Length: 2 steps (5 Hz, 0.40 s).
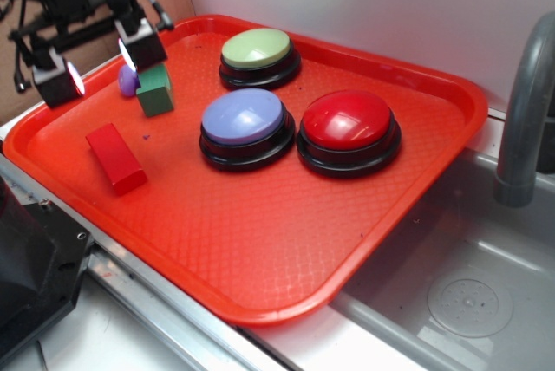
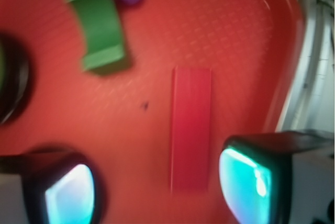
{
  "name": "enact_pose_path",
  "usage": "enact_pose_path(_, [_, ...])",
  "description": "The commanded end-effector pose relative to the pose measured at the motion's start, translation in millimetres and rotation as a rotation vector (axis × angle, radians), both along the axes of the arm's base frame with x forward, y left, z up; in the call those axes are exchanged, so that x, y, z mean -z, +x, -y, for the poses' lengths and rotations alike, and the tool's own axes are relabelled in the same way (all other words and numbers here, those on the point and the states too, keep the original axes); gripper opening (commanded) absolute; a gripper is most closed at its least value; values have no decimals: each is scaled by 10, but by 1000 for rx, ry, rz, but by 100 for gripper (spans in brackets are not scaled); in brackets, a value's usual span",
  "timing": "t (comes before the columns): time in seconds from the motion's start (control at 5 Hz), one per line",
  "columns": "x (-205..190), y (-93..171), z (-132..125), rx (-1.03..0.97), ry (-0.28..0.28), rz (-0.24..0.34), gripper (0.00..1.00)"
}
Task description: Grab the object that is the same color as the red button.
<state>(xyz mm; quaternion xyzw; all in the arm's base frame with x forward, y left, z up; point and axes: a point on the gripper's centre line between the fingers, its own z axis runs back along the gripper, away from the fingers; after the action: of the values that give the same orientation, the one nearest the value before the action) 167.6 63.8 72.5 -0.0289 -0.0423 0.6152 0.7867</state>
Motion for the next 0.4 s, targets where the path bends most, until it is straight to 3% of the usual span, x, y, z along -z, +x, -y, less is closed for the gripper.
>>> enact_pose_path(0.0, [424, -106, -278, -50, 69, 63, 100])
enact_pose_path(0.2, [512, -112, -226, -6, 54, 60, 100])
